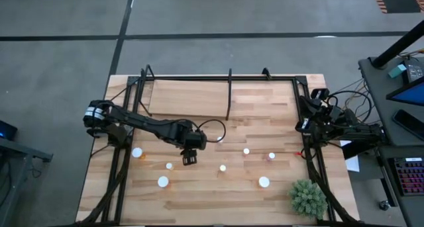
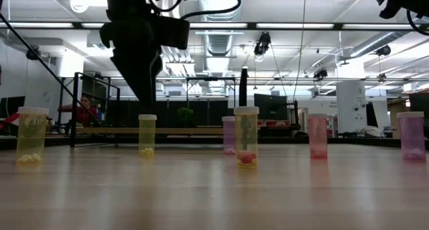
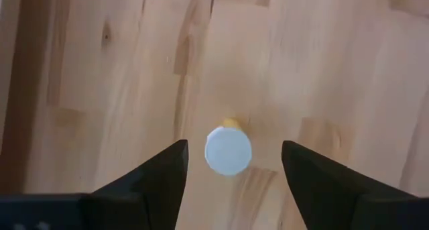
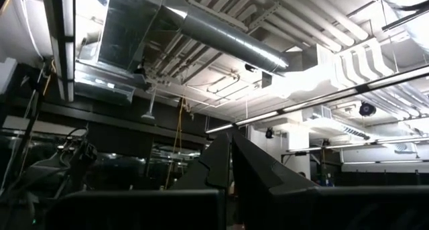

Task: Pick and place medicine bottles onto shelf by color
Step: Put the top yellow pill bottle on the shelf

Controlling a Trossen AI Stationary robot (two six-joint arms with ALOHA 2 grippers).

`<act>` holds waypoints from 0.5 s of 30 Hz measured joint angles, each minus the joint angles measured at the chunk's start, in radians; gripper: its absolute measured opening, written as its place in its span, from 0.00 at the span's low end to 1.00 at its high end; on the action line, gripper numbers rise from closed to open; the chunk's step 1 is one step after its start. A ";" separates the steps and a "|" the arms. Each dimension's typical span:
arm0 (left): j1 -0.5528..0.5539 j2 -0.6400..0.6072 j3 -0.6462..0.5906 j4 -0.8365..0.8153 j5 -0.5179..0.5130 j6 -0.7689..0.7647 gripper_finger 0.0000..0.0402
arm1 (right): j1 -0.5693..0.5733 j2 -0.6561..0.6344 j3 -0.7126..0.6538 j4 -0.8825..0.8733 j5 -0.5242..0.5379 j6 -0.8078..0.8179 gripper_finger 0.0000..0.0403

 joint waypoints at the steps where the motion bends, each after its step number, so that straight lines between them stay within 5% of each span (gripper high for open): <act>1: 0.003 0.000 -0.008 0.013 0.000 0.000 0.56 | 0.000 0.000 0.000 0.000 0.000 0.000 0.02; 15: 0.010 0.000 -0.074 0.083 -0.011 -0.008 0.52 | 0.000 0.000 0.000 -0.003 0.000 0.000 0.02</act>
